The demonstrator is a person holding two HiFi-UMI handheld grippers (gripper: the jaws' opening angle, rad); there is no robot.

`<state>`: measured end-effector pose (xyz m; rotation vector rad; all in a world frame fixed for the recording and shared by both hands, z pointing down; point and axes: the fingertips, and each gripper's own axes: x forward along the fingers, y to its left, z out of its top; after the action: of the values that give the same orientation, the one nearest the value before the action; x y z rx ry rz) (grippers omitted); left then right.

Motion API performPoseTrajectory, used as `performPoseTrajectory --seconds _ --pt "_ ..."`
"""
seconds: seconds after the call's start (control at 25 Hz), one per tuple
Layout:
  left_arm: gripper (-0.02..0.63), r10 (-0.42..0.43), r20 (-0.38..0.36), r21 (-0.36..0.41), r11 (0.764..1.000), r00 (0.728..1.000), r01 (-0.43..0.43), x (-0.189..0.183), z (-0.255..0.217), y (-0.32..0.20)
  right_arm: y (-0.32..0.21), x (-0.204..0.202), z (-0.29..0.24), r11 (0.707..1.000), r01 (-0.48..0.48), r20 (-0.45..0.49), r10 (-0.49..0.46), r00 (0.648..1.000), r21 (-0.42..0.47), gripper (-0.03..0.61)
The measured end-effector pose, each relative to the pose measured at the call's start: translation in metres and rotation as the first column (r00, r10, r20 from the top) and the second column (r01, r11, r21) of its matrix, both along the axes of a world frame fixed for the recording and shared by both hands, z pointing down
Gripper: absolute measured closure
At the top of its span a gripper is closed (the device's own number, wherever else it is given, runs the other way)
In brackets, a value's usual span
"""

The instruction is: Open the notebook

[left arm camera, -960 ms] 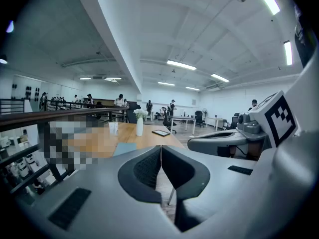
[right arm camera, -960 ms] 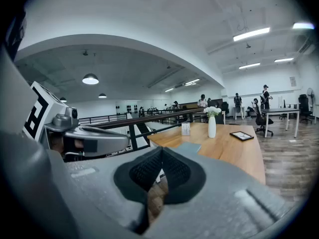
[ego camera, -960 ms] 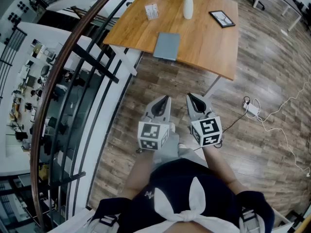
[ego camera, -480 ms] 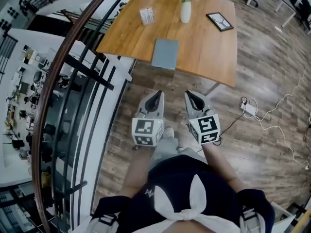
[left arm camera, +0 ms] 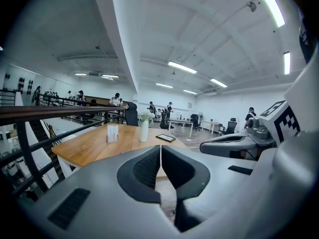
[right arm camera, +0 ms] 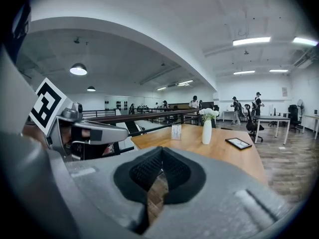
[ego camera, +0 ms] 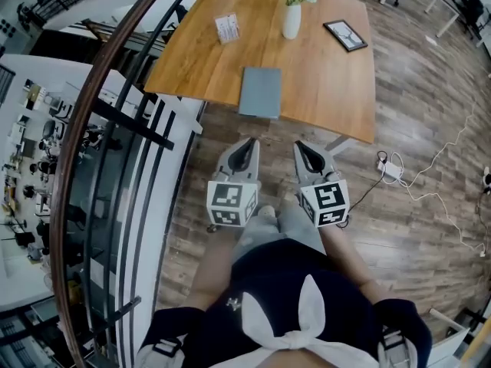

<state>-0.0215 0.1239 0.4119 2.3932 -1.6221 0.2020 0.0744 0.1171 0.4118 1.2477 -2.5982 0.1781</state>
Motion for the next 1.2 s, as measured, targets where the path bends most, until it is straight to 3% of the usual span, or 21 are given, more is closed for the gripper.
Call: performPoseTrajectory --seconds 0.36,0.52,0.64,1.2 --pt "0.589 0.024 -0.007 -0.034 0.999 1.000 -0.024 0.008 0.021 -0.043 -0.039 -0.003 0.022 0.999 -0.001 -0.014 0.001 1.000 -0.048 0.580" --pt "0.463 0.033 0.025 -0.031 0.999 0.999 -0.032 0.011 0.020 -0.071 -0.068 -0.001 0.025 0.998 0.006 -0.014 -0.007 1.000 -0.056 0.580" --pt "0.421 0.034 0.066 -0.033 0.999 0.997 -0.032 0.013 0.021 -0.091 -0.089 0.000 0.021 0.998 0.012 -0.012 -0.013 1.000 -0.054 0.580" --pt "0.348 0.071 0.205 -0.116 0.992 0.976 -0.047 0.042 0.057 -0.171 -0.179 0.020 0.032 0.995 0.000 -0.014 -0.001 1.000 -0.095 0.580"
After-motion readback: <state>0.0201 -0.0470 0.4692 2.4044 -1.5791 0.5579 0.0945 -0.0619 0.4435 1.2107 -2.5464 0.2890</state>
